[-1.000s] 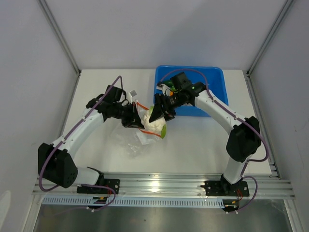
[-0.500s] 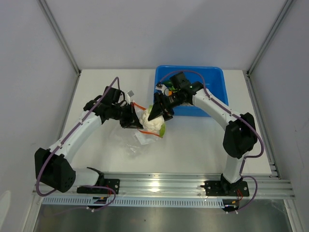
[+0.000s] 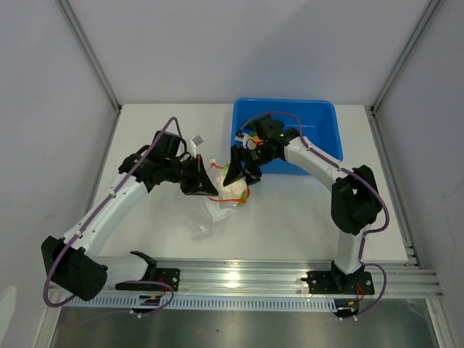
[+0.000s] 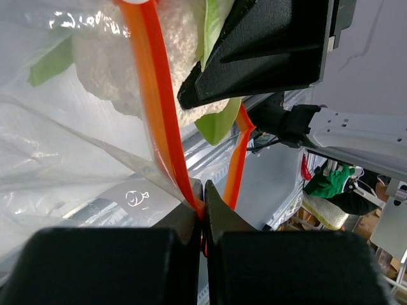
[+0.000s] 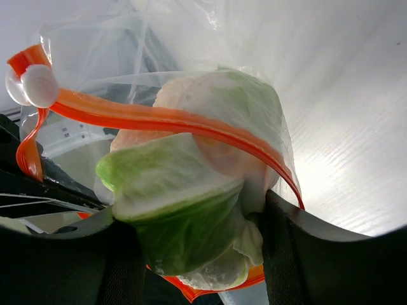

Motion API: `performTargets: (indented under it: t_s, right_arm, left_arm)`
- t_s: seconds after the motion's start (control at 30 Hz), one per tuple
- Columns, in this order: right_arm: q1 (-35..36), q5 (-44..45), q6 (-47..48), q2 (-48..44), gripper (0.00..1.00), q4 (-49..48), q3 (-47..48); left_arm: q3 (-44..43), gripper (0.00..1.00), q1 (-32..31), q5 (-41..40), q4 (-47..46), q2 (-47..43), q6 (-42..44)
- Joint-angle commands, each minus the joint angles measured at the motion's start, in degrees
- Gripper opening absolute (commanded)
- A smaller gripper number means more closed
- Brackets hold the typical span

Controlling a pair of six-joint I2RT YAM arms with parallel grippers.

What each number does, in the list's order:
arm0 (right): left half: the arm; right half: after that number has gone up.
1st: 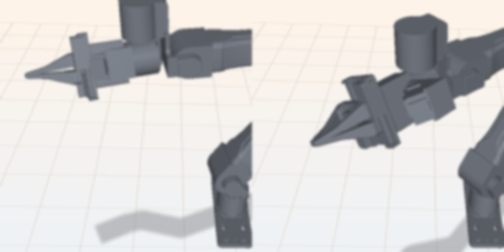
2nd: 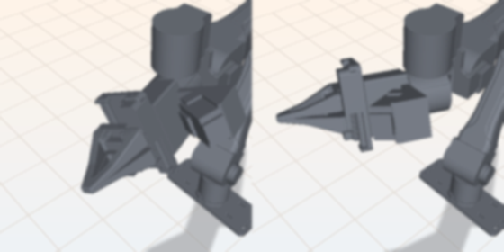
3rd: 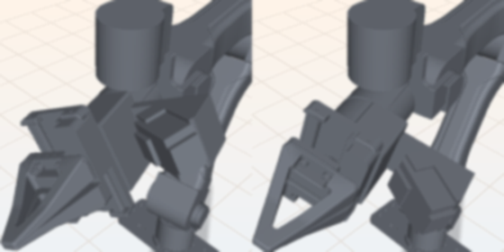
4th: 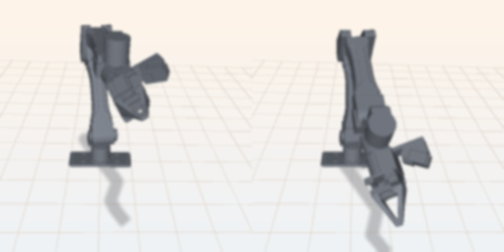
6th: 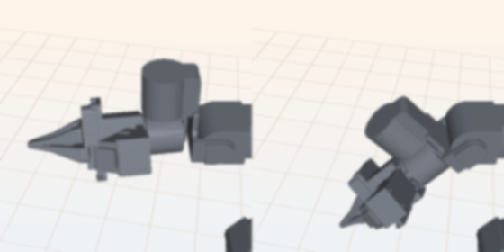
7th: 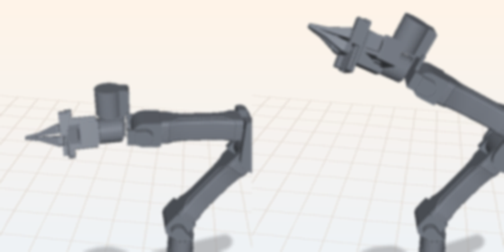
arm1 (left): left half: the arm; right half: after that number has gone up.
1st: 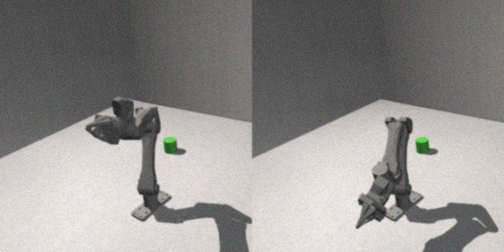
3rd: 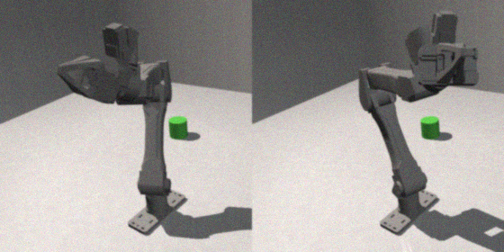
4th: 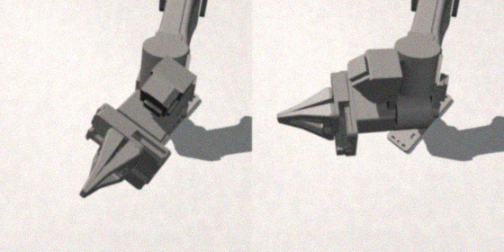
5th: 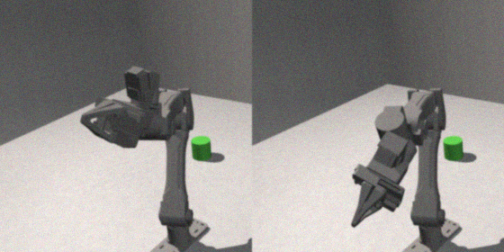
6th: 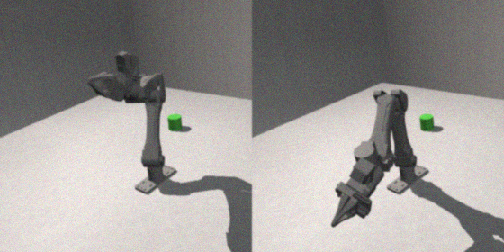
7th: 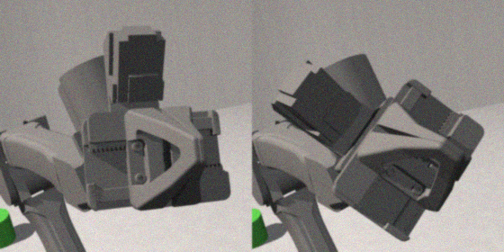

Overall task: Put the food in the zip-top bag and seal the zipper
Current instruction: Place the fake vegetable in the zipper food storage bag.

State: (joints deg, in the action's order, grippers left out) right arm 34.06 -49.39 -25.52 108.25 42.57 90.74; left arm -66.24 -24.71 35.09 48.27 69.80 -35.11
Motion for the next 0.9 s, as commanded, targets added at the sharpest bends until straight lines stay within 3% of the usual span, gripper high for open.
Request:
performTargets:
  t_s: [0.0, 0.2, 0.47, 0.57, 0.6, 0.67, 0.7, 0.87]
  right_arm:
    - [0.74, 1.40, 2.57, -0.49, 0.24, -0.38, 1.63]
    - [3.37, 4.03, 6.17, -0.49, 0.29, 3.75, 6.28]
    - [5.05, 6.58, 9.52, -1.28, 0.50, 9.20, 7.96]
    - [5.05, 7.90, 10.49, -1.72, 0.64, 10.08, 8.58]
    - [5.05, 8.60, 10.58, -2.33, 0.73, 10.08, 8.58]
    - [4.70, 9.40, 10.49, -2.86, 0.76, 10.17, 8.66]
    - [4.61, 9.66, 10.58, -3.47, 0.86, 10.17, 8.58]
    - [4.35, 10.45, 10.49, -4.89, 0.88, 9.82, 9.01]
  left_arm:
    - [-2.23, 0.01, -0.51, 0.59, 0.51, -1.16, -1.54]
    - [-3.28, 0.01, -0.52, -0.72, 0.33, 0.33, -1.01]
    - [-5.74, 0.01, -0.60, -1.17, 0.16, 3.15, -0.13]
    - [-5.92, 0.01, -0.60, -1.17, 0.33, 3.32, -0.04]
    - [-5.57, 0.01, -0.52, -0.99, 0.07, 3.06, -0.04]
    - [-5.39, 0.01, -0.60, -0.90, 0.07, 2.97, 0.04]
    - [-4.70, 0.00, -0.60, -0.90, 0.07, 3.15, 0.13]
    - [-5.13, 0.01, -0.60, -0.64, -0.37, 3.50, 0.04]
